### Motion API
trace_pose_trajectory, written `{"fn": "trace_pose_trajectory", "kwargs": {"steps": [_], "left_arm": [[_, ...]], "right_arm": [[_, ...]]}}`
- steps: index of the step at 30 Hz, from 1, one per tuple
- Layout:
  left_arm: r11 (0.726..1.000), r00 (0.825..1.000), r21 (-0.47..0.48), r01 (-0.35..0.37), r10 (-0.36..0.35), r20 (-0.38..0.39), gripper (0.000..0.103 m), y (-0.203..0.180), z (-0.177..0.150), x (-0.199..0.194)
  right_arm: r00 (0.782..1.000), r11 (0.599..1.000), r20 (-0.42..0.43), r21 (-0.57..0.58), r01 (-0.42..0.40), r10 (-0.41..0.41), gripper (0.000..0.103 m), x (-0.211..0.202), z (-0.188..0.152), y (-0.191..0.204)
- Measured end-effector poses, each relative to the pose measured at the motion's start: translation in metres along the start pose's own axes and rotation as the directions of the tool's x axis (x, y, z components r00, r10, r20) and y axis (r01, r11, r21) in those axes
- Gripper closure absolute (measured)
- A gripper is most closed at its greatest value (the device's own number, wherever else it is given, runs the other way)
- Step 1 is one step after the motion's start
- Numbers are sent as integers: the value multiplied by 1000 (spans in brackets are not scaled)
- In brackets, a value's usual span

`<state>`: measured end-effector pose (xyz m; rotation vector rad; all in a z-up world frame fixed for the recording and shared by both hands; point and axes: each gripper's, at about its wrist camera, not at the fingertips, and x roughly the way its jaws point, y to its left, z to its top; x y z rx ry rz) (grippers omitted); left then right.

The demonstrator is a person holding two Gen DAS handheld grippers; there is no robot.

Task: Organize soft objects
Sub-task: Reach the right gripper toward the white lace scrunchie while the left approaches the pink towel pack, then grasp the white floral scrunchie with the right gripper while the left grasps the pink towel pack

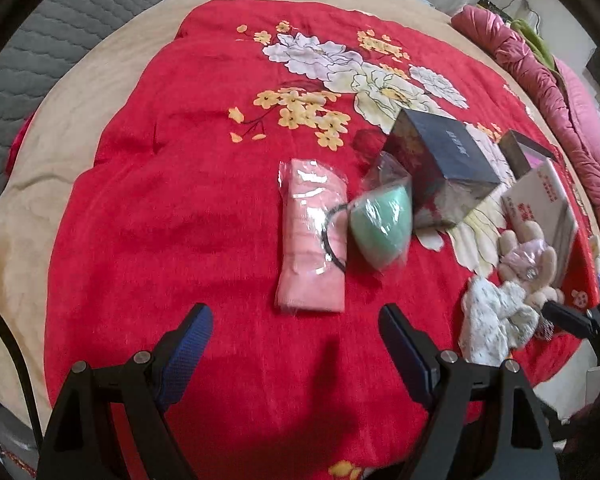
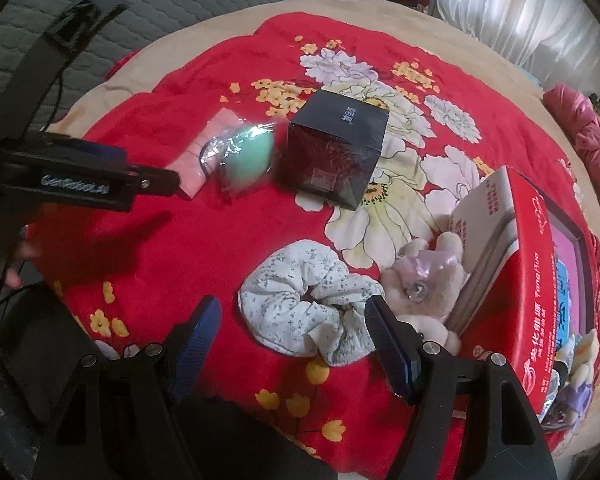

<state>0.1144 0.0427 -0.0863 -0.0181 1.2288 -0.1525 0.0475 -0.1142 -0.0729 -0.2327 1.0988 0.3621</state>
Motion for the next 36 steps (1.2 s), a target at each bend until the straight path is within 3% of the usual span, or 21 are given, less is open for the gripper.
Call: {"fn": "trace_pose_trajectory", "kwargs": {"steps": [6, 17, 28, 29, 32, 36], "left_arm": [[1000, 1000, 27, -11, 11, -12, 19, -5, 13, 17], [1000, 999, 8, -25, 25, -22, 19, 2, 27, 39], [998, 998, 5, -55, 55, -12, 19, -1, 39, 50], [999, 999, 4, -53, 53, -12, 19, -1, 40, 50], [999, 999, -1, -48, 48, -10, 19, -1, 41, 52], [999, 999, -6, -46, 46, -6, 19, -1, 43, 53]], "right_arm": [[999, 1000, -32, -11, 1, -2, 27, 14, 1, 1], [992, 992, -64, -79, 101, -106, 28, 43, 4, 4], [994, 997, -74, -9, 76, -76, 27, 58, 9, -12], [995, 998, -74, -3, 69, -69, 28, 58, 9, -14], [996, 999, -77, 12, 40, -39, 44, 60, 9, -17], [997, 999, -79, 41, 28, -25, 53, 62, 9, -21]]}}
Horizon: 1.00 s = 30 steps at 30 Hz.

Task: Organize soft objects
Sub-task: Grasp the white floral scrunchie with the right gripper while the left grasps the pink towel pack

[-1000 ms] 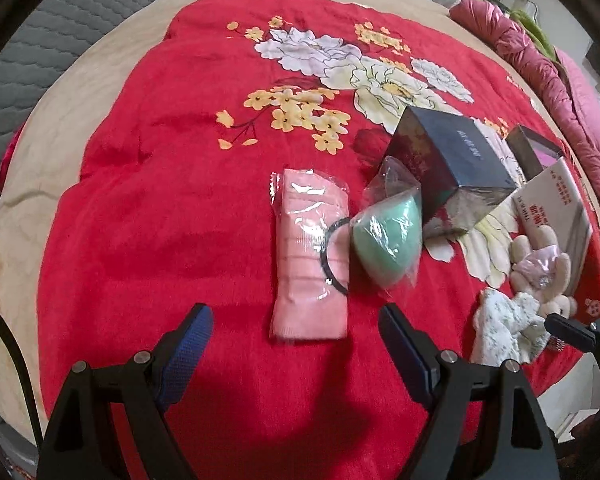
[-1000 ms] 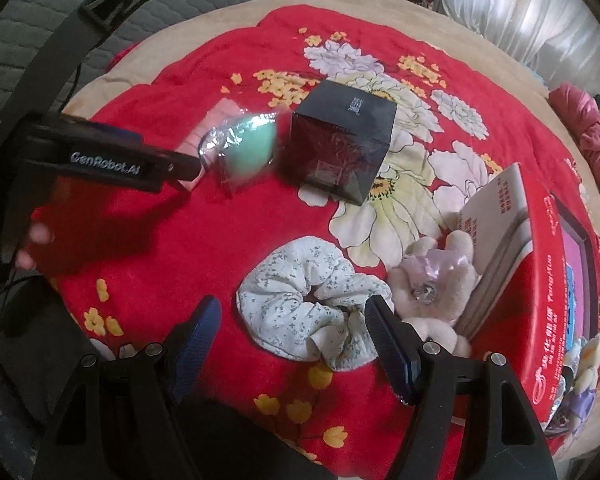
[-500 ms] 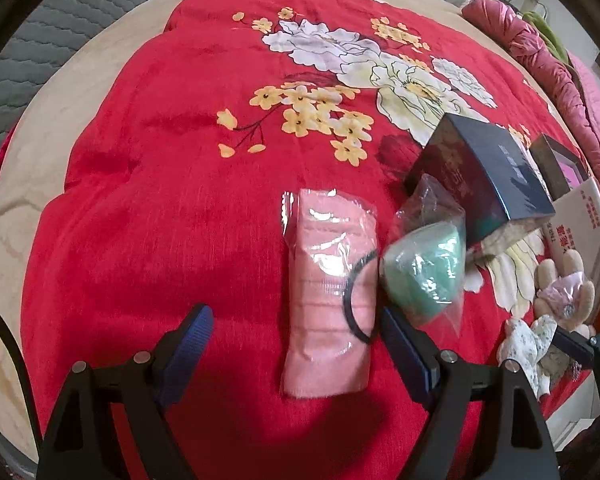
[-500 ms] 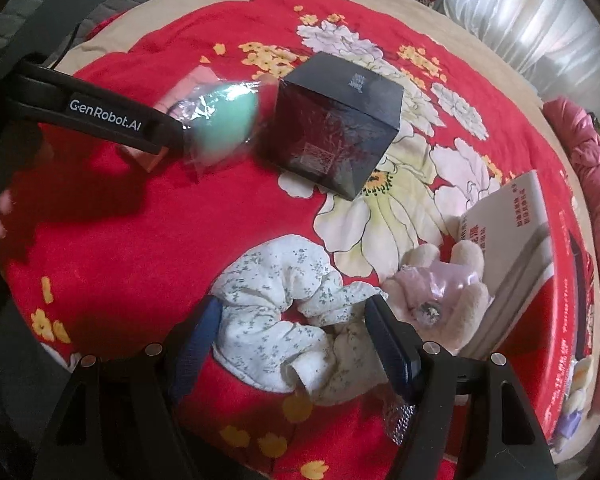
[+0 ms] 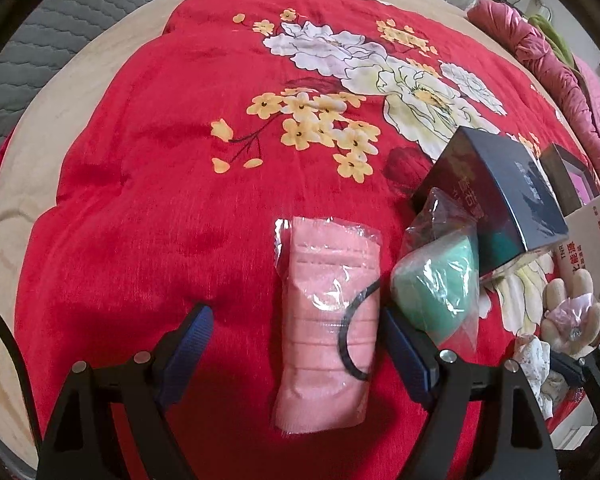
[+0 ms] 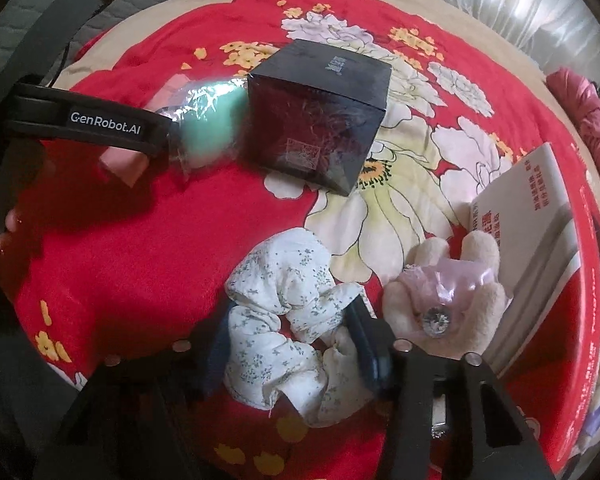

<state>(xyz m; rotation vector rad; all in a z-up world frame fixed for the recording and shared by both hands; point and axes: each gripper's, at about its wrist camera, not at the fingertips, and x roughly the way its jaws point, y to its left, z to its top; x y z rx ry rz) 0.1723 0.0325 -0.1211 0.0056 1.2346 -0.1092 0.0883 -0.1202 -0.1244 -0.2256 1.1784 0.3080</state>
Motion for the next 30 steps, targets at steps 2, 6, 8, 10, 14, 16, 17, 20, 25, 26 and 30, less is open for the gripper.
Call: {"fn": "trace_pose_trajectory", "kwargs": {"steps": [2, 6, 8, 10, 14, 16, 17, 20, 25, 26, 30], "left_arm": [[1000, 1000, 5, -14, 14, 8, 21, -1, 0, 0], [1000, 1000, -3, -17, 17, 14, 28, -1, 1, -1], [1000, 1000, -4, -15, 15, 19, 36, -1, 1, -2], [1000, 1000, -8, -9, 9, 24, 51, 0, 0, -4], [1000, 1000, -6, 18, -18, 22, 63, 0, -3, -6], [999, 999, 0, 34, -34, 18, 64, 0, -6, -7], [999, 999, 0, 42, -42, 16, 64, 0, -8, -8], [997, 997, -17, 81, -80, 10, 64, 1, -14, -12], [994, 994, -20, 105, -105, -3, 65, -2, -27, -22], [995, 995, -19, 98, -99, -2, 65, -4, -30, -26], [993, 993, -5, 120, -120, 17, 65, -14, -40, -44]], "right_arm": [[1000, 1000, 3, 26, -7, 7, 59, 0, 0, -4], [999, 994, 15, 97, -54, 53, 74, -2, -1, -17], [996, 987, 30, 133, -90, 87, 80, -4, -1, -22], [992, 981, 47, 150, -124, 118, 83, -8, -2, -24], [984, 972, 74, 160, -170, 160, 84, -15, -3, -23], [981, 970, 84, 158, -187, 175, 85, -21, -5, -18], [980, 969, 88, 156, -191, 179, 85, -22, -5, -17], [976, 968, 106, 144, -206, 192, 85, -29, -6, -11], [972, 966, 119, 144, -217, 200, 85, -35, -6, -8], [973, 966, 120, 144, -213, 197, 85, -36, -6, -8], [969, 962, 142, 156, -225, 204, 85, -44, -8, -9]]}}
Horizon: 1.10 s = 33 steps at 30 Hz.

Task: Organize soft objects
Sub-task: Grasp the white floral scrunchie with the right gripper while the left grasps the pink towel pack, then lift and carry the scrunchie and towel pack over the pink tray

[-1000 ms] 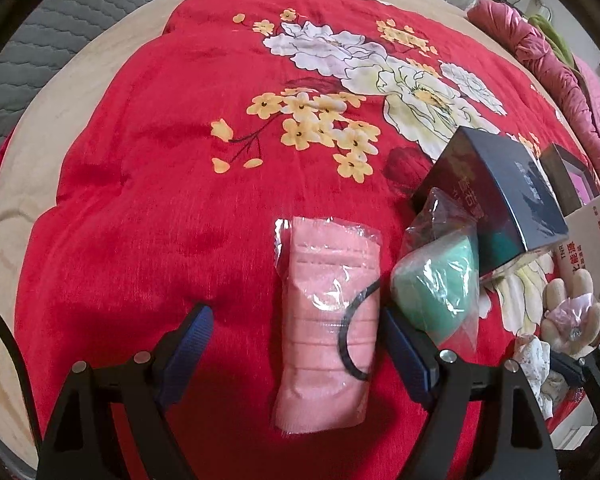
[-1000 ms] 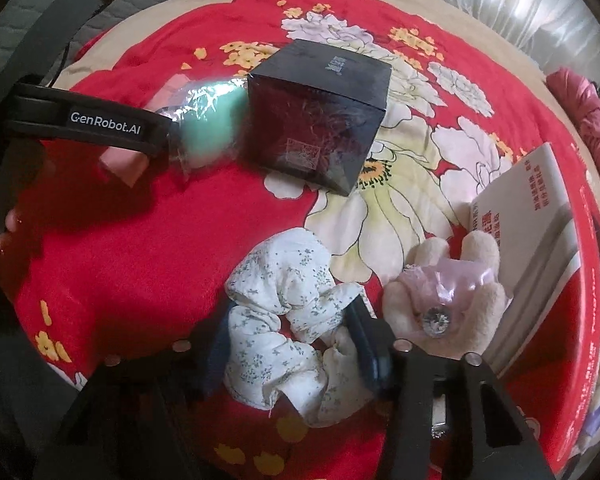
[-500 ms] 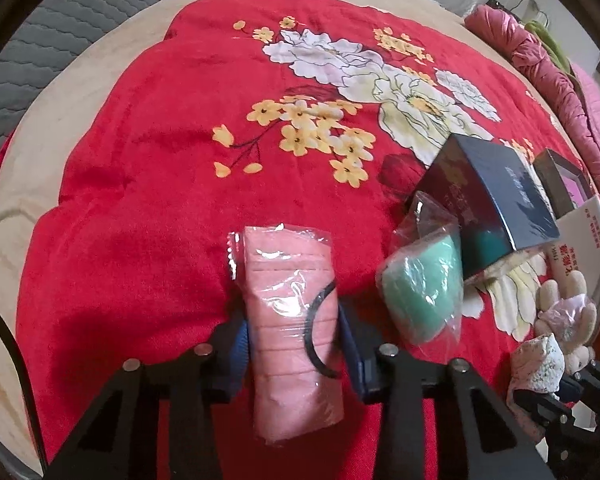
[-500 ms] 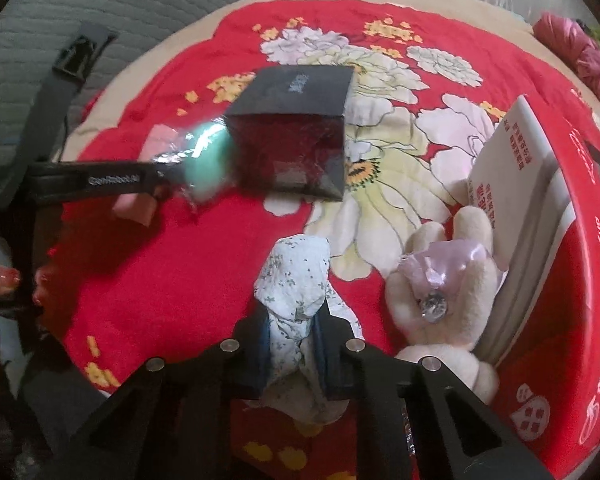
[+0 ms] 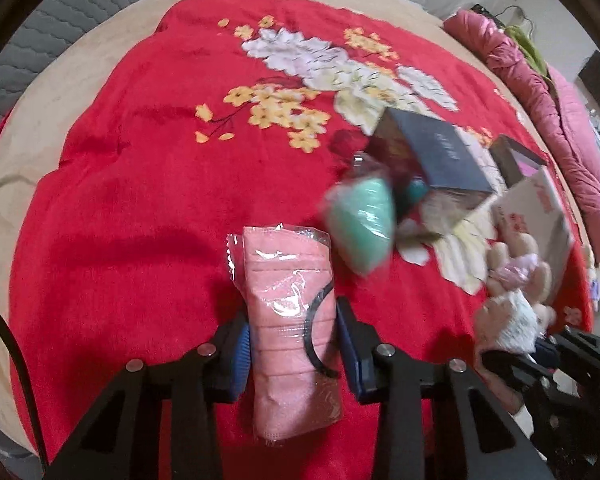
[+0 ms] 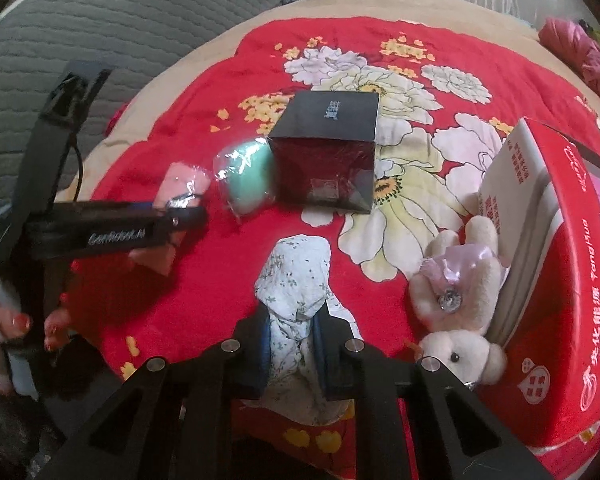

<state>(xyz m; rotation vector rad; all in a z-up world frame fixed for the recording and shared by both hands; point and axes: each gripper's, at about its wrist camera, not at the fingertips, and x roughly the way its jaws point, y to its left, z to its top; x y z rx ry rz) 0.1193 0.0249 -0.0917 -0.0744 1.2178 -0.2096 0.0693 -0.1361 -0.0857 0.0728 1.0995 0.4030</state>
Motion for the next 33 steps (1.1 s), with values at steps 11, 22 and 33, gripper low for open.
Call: {"fn": "trace_pose_trajectory", "kwargs": {"steps": [11, 22, 33], "left_arm": [[996, 996, 89, -1, -7, 85, 65, -42, -14, -53], [991, 990, 128, 37, -53, 129, 65, -74, -24, -86], [965, 978, 250, 80, -124, 166, 65, -153, -15, -115]], "right_arm": [[997, 1000, 77, 11, 2, -3, 85, -34, 2, 6], [985, 999, 172, 40, 14, -20, 85, -78, 1, 1], [943, 986, 315, 159, 57, -105, 85, -158, -3, -52]]}}
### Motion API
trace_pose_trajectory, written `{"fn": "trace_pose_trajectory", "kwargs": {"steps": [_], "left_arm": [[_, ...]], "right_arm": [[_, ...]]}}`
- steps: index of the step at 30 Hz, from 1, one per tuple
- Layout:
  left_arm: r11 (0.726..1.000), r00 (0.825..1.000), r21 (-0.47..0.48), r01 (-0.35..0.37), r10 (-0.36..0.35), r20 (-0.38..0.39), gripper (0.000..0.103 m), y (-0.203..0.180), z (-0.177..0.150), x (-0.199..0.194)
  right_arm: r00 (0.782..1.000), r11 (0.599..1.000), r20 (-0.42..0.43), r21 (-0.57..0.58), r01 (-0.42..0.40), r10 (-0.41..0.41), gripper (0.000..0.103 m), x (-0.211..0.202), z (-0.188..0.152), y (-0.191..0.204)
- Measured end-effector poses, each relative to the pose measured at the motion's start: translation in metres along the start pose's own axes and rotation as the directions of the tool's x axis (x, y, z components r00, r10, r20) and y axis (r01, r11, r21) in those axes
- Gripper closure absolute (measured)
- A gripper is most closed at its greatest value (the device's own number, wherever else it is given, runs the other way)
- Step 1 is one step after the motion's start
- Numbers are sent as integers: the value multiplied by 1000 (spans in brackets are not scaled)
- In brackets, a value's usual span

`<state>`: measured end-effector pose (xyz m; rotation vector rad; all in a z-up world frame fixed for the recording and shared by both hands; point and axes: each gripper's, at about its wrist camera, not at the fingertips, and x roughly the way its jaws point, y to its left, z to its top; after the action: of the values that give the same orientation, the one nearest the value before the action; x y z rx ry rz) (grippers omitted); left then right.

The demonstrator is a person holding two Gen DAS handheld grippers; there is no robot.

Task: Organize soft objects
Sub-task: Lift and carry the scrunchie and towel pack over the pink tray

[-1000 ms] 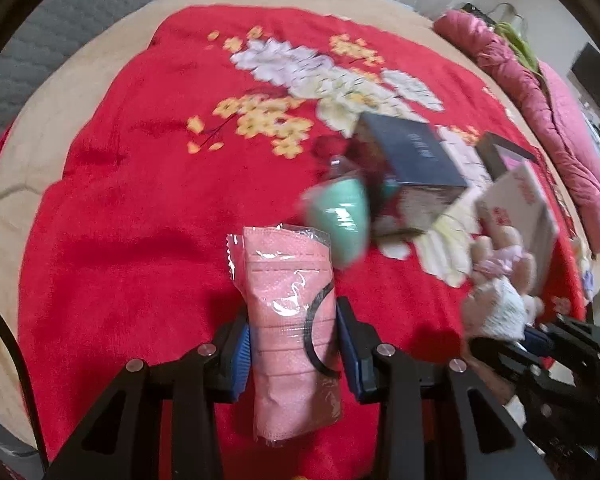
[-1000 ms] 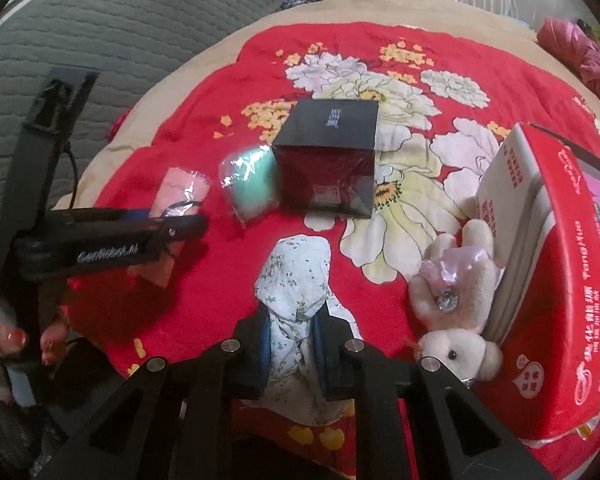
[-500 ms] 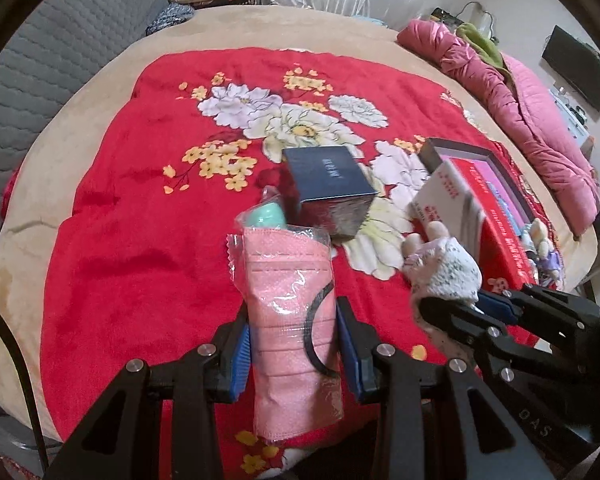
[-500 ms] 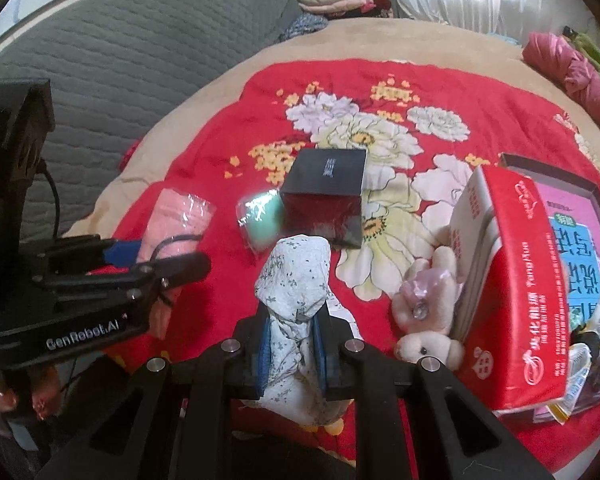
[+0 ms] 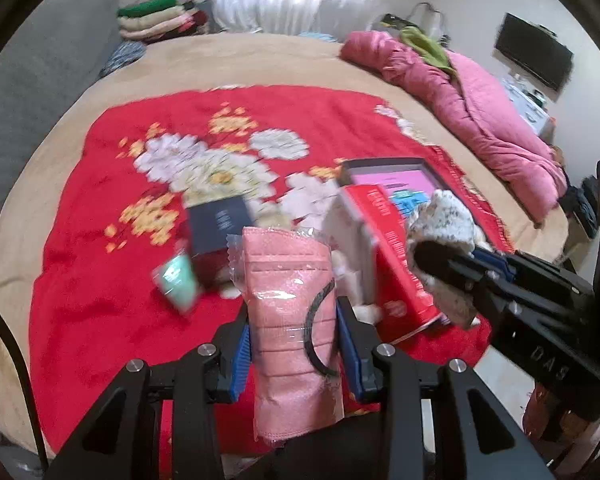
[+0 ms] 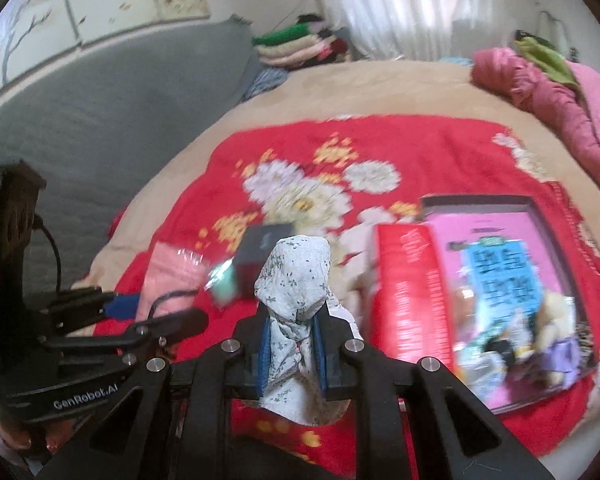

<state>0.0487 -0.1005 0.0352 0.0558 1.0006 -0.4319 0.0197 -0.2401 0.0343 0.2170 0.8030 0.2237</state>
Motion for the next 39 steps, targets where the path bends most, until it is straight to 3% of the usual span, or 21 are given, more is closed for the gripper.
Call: {"fn": "trace_pose_trajectory", "kwargs": {"steps": [10, 22, 27, 39], "left_arm": [[992, 998, 113, 54, -55, 9, 65, -77, 28, 5], [980, 996, 176, 90, -90, -11, 65, -125, 46, 24], [976, 992, 180, 123, -117, -40, 65, -138, 55, 43], [961, 983, 237, 139, -106, -147, 65, -181, 65, 114]], "right_arm": [[990, 988, 97, 127, 91, -104, 85, -60, 6, -69], [972, 968, 139, 190, 163, -191, 85, -101, 5, -124], [963, 953, 130, 224, 203, -236, 85, -109, 4, -152], [959, 925, 44, 280, 258, -281, 85, -91, -9, -211]]}}
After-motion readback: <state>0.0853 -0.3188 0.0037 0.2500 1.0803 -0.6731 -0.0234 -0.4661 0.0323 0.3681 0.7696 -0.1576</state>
